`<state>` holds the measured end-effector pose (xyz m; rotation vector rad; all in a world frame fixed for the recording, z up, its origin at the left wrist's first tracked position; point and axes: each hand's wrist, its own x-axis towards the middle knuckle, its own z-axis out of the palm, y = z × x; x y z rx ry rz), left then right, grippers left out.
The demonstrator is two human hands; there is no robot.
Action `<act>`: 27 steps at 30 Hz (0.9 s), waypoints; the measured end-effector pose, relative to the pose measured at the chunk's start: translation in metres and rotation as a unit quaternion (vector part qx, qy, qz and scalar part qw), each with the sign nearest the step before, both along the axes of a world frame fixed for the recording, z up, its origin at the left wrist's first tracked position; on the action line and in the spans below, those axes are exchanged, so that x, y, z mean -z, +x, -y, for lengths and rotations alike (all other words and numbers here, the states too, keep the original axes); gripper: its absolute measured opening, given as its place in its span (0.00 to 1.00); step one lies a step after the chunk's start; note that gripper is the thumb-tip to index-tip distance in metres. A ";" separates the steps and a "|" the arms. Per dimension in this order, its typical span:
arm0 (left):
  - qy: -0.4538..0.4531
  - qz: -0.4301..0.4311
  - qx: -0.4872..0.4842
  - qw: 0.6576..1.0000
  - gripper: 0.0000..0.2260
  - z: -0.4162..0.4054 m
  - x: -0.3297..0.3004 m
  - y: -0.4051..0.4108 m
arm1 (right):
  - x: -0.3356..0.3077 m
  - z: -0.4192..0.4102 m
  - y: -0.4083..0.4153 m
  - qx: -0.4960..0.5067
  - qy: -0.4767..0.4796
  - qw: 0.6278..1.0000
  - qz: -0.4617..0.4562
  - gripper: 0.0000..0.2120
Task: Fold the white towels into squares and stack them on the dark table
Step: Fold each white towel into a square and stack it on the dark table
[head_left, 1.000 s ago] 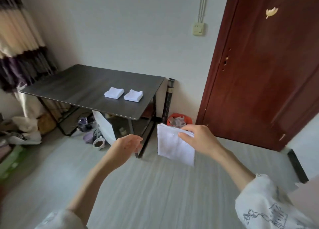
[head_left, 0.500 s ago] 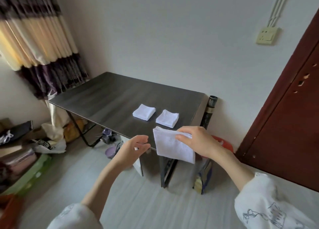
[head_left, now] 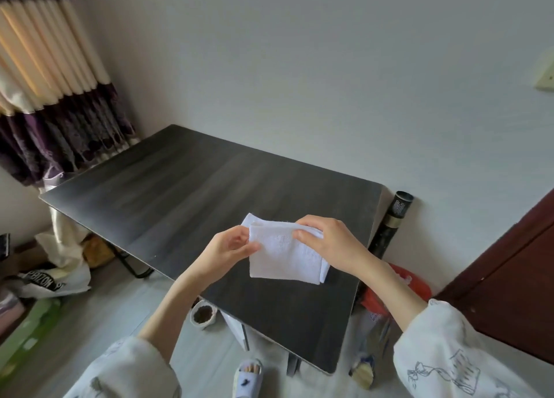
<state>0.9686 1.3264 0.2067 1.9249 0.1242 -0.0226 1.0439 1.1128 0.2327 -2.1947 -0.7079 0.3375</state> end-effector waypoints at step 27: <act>0.019 -0.258 0.013 0.966 0.07 -0.154 0.197 0.271 | 0.204 -0.171 0.230 0.154 -0.119 0.936 -0.292 0.15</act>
